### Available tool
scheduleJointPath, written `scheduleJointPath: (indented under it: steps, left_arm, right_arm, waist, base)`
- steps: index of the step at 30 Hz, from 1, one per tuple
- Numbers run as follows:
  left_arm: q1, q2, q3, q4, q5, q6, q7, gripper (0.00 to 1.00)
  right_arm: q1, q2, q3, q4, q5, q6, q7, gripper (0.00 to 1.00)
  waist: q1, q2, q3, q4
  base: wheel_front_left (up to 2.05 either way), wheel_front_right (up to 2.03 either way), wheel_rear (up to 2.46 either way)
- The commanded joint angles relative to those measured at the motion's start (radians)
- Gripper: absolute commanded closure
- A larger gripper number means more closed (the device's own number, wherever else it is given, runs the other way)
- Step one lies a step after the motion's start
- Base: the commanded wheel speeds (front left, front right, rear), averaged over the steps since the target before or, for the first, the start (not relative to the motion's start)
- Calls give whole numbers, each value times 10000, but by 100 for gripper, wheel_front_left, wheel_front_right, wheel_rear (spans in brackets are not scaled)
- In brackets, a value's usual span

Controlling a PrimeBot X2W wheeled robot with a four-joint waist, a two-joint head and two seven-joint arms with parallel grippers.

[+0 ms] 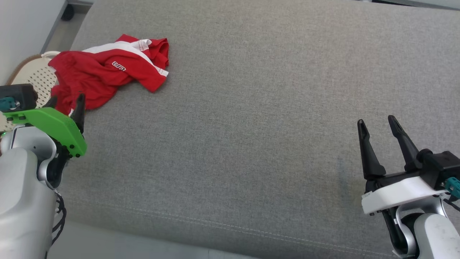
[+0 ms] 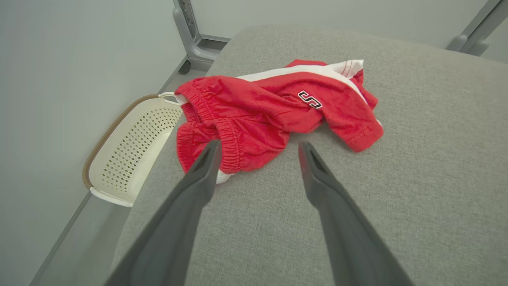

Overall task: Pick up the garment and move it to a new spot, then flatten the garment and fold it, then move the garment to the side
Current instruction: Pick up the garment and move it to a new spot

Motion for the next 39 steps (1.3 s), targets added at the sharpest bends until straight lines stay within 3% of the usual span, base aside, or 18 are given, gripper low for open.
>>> scheduleJointPath:
  steps: [1,20,22,23,24,25,26,27,29,30,39]
  left_arm:
    - [-150,80,-65,116,-173,-21,-91,0]
    - [-1170,635,-1855,2901,-2186,-15,-1723,1]
    - [-1264,596,-1944,3112,-2251,-15,-1957,13]
    - [-1264,596,-1944,3112,-2251,-15,-1957,13]
    - [-1367,629,-1951,3411,-2308,-15,-2190,25]
    - [-1406,575,-1983,3511,-2392,-15,-2193,23]
    - [-1449,587,-2016,3624,-2403,-15,-2279,52]
    - [-1449,587,-2016,3624,-2403,-15,-2279,52]
    - [-1561,631,-2032,3875,-2440,-13,-2439,65]
    - [-1612,614,-2051,3992,-2478,-15,-2515,100]
    - [-2133,442,-2188,4845,-2380,-11,-3193,100]
  right_arm:
    - [-129,-81,-13,-112,-78,-3,54,0]
    - [-310,-523,-312,-1163,-168,-3,764,0]
    - [-370,-540,-279,-1206,-163,-1,813,0]
    - [-370,-540,-279,-1206,-163,-1,813,0]
    - [-413,-574,-252,-1238,-124,-3,853,0]
    - [-428,-591,-235,-1245,-110,-3,868,0]
    - [-432,-608,-225,-1252,-98,-3,884,0]
    - [-432,-608,-225,-1252,-98,-3,884,0]
    - [-470,-640,-232,-1279,-92,-3,911,0]
    - [-479,-644,-256,-1303,-86,-1,912,0]
    - [-378,-604,-479,-1477,-68,-1,989,0]
  waist:
    - [0,0,472,-233]
    - [0,0,1711,-538]
    - [0,0,1765,-573]
    - [0,0,1765,-573]
    - [0,0,1806,-620]
    - [0,0,1826,-653]
    - [0,0,1845,-686]
    - [0,0,1845,-686]
    - [0,0,1909,-759]
    - [0,0,1943,-791]
    - [0,0,2179,-801]
  base:
    - [0,0,0]
    - [0,0,0]
    - [0,0,0]
    - [0,0,0]
    - [0,0,0]
    - [0,0,0]
    - [0,0,0]
    - [0,0,0]
    - [0,0,0]
    - [0,0,0]
    - [0,0,0]
